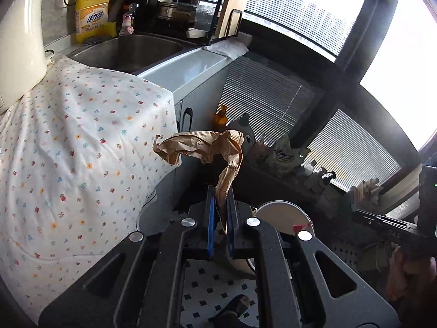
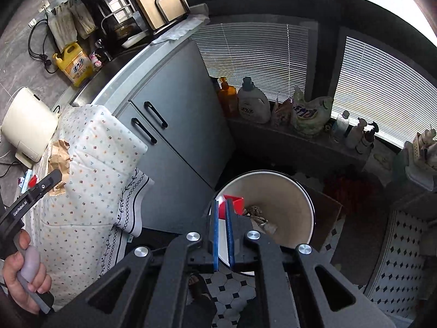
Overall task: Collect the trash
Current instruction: 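Carry both items over the white bin and open both grippers, then move both empty grippers back to the polka-dot counter, then grasp the grey cardboard box with the left gripper while the right grasps the crumpled white tissue, then carry the box and tissue over the white bin and open both grippers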
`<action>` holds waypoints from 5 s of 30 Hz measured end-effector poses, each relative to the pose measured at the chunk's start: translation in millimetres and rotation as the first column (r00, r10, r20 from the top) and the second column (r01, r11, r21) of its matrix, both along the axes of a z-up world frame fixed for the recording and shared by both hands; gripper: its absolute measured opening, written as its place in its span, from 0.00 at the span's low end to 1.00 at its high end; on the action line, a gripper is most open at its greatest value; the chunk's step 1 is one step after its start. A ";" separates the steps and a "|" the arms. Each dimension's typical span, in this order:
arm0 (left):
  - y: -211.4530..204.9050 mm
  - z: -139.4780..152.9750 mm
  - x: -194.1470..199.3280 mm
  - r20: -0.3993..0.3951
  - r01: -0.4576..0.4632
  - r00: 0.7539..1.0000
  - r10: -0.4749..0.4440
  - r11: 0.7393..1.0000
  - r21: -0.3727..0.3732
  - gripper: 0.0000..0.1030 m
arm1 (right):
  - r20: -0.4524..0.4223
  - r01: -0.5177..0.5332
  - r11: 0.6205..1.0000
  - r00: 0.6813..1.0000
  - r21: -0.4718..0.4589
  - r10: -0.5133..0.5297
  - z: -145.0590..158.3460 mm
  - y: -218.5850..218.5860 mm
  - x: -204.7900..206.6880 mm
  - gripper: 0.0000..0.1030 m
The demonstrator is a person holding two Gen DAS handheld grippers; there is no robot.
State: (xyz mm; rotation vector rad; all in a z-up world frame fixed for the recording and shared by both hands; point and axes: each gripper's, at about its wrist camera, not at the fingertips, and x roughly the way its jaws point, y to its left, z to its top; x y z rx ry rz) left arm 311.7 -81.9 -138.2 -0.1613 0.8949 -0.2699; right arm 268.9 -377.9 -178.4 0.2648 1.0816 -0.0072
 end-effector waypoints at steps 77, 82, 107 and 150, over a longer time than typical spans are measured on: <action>290.8 21.0 -70.7 0.030 -0.422 0.906 0.421 0.906 0.031 0.91 | 0.165 -0.363 0.932 0.920 0.024 0.354 44.0 293.4 45.6 0.92; 335.1 20.6 -73.9 0.038 -0.450 0.893 0.449 0.892 0.030 0.91 | 0.180 -0.382 0.923 0.911 0.034 0.371 39.6 336.7 47.2 0.92; 455.9 -18.0 -3.6 -0.081 -0.522 0.852 0.517 0.827 -0.209 0.91 | 0.156 -0.289 0.956 0.944 -0.044 0.292 37.8 387.2 20.4 0.92; 448.5 16.0 -126.3 0.052 -0.538 0.834 0.549 0.831 -0.138 0.61 | 0.083 -0.624 0.781 0.780 0.032 0.620 7.1 535.7 60.1 0.08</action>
